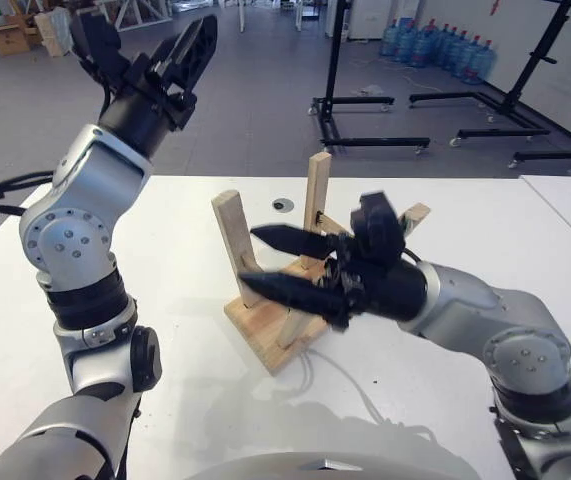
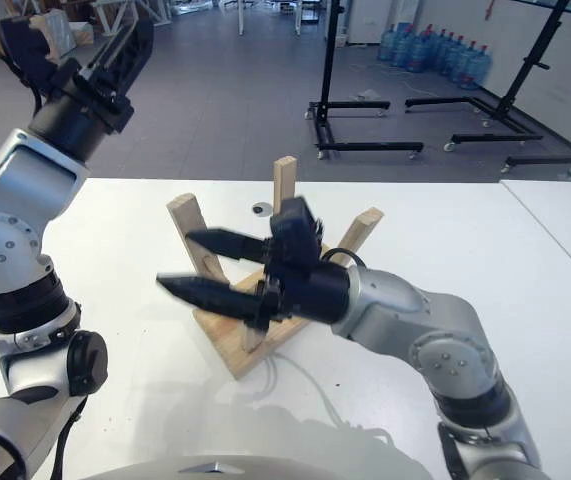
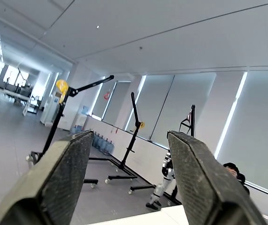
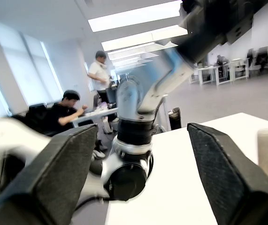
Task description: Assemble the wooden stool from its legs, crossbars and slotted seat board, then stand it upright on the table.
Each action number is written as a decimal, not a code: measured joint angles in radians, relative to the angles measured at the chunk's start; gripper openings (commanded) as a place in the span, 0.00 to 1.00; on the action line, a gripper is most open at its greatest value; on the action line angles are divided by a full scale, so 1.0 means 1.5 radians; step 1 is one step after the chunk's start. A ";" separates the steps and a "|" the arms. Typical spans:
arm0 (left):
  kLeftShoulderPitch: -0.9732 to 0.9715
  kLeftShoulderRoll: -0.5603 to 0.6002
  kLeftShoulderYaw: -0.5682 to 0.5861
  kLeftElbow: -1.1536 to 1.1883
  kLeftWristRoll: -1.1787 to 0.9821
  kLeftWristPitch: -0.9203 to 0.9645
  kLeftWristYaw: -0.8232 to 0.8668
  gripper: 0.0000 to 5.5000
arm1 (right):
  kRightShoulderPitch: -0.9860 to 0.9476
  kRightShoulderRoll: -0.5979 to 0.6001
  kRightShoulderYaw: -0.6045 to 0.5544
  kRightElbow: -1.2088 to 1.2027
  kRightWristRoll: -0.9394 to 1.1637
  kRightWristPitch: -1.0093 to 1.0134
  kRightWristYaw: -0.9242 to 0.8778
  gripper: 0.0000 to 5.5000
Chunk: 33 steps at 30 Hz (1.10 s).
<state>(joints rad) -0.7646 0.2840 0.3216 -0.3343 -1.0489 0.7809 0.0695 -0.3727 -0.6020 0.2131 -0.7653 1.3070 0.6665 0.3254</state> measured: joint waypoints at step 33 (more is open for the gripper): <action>0.153 0.138 -0.080 0.063 0.317 -0.108 -0.182 0.52 | 0.304 -0.007 -0.015 0.029 -0.205 0.001 0.015 0.64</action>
<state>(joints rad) -0.5350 0.4910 0.2022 -0.2404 -0.5730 0.6183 -0.2042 0.0839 -0.6129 0.1904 -0.7215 0.9992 0.6677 0.3477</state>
